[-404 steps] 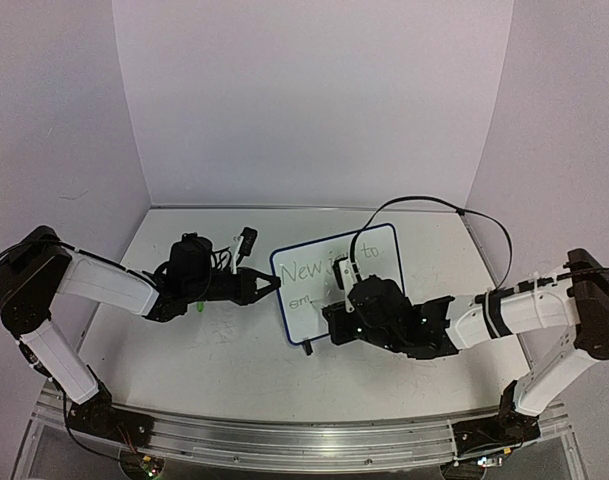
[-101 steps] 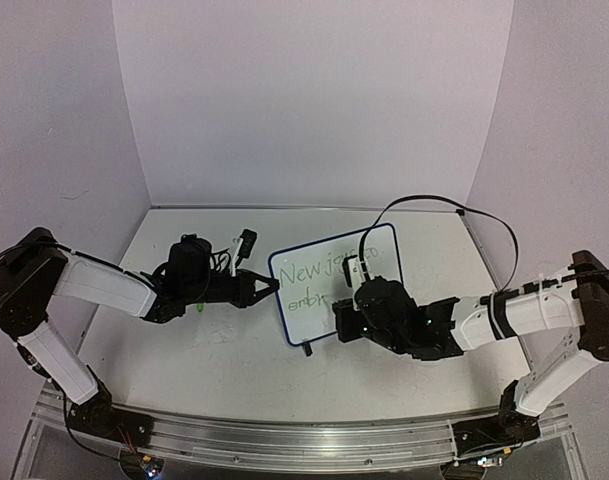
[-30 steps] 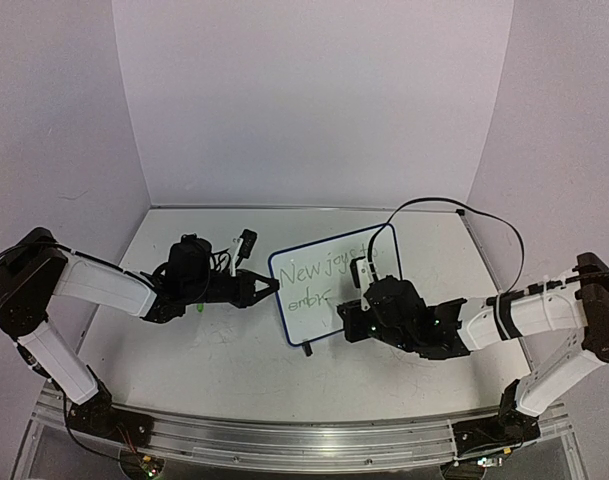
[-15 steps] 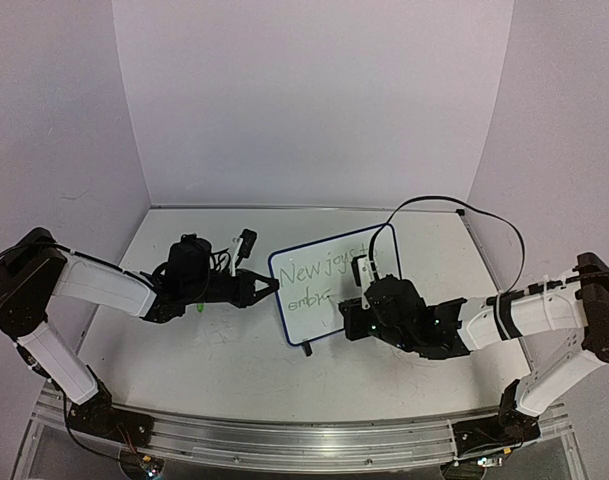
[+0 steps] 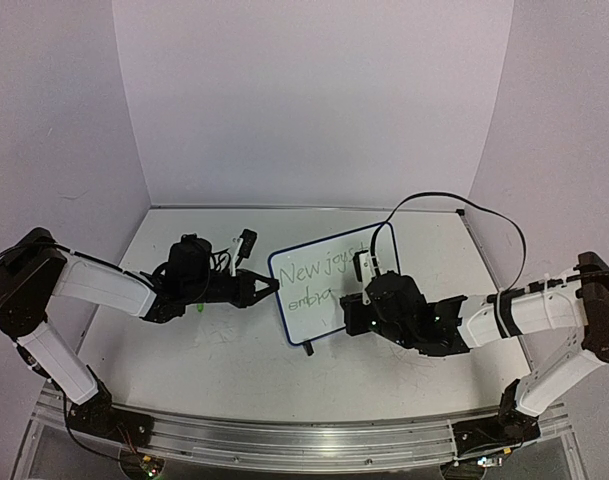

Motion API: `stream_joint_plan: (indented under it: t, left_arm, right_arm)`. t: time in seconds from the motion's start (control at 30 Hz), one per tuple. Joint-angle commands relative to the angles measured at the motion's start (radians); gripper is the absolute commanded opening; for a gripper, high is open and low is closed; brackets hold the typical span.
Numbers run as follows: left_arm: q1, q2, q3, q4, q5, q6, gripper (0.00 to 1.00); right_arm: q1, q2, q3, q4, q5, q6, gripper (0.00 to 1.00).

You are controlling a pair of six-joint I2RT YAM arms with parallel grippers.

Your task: Write a sentence on the whiteboard

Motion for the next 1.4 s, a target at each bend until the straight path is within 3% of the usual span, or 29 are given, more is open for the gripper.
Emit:
stream_joint_plan:
  t: [0.0, 0.4, 0.67, 1.07, 1.37]
  left_arm:
    - [-0.004, -0.016, 0.010, -0.057, -0.002, 0.021, 0.00]
    - [-0.004, -0.012, 0.012, -0.056, -0.001, 0.021, 0.00]
    - [-0.004, -0.012, 0.012, -0.056, -0.001, 0.021, 0.00]
    - [-0.005, -0.016, 0.009, -0.058, -0.005, 0.020, 0.00]
    - [-0.006, -0.015, 0.009, -0.059, -0.002, 0.021, 0.00]
  right_arm:
    - [-0.019, -0.011, 0.031, 0.023, 0.038, -0.012, 0.00]
    - [-0.005, 0.000, -0.011, 0.001, -0.041, 0.006, 0.00]
    - [-0.004, -0.023, -0.039, -0.009, -0.011, 0.033, 0.00]
    - [-0.010, -0.144, -0.067, 0.037, -0.024, 0.012, 0.00]
    - [-0.030, -0.095, -0.037, 0.038, -0.019, 0.009, 0.00]
